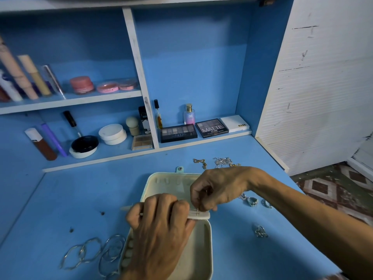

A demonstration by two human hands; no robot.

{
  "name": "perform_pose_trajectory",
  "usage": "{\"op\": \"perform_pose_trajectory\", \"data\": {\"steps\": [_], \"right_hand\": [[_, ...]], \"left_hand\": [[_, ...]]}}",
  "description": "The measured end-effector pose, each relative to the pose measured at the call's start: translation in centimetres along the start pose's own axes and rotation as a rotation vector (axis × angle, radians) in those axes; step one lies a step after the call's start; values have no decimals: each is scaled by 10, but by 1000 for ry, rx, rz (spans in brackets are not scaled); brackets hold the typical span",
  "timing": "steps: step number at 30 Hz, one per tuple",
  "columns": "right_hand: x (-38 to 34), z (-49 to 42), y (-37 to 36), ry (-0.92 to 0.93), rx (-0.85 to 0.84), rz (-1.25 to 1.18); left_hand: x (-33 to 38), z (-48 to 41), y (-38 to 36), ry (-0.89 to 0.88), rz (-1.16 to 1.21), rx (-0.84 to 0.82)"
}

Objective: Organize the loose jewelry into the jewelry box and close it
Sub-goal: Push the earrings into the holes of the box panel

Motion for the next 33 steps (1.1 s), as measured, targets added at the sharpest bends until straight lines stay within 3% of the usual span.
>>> {"op": "perform_pose_trajectory", "data": {"steps": [22, 28, 33], "right_hand": [[4, 1, -1, 2, 14, -47], [27, 12, 0, 103, 263, -305], [39, 27, 4, 201, 515, -603]], "left_hand": [[-2, -3, -1, 7, 59, -37], [-10, -36, -9, -3, 177, -239], [-27, -64, -29, -22, 229, -548]]}}
Point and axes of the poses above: each hand's wrist, its own z-axis away from the middle knuckle, its own y-axis out of the back of the hand, x = y × z, the point moved 3 cm from there along -z, towards the middle knuckle, and after that the axes turned 12 degrees about -x, right-handed, at the moved point
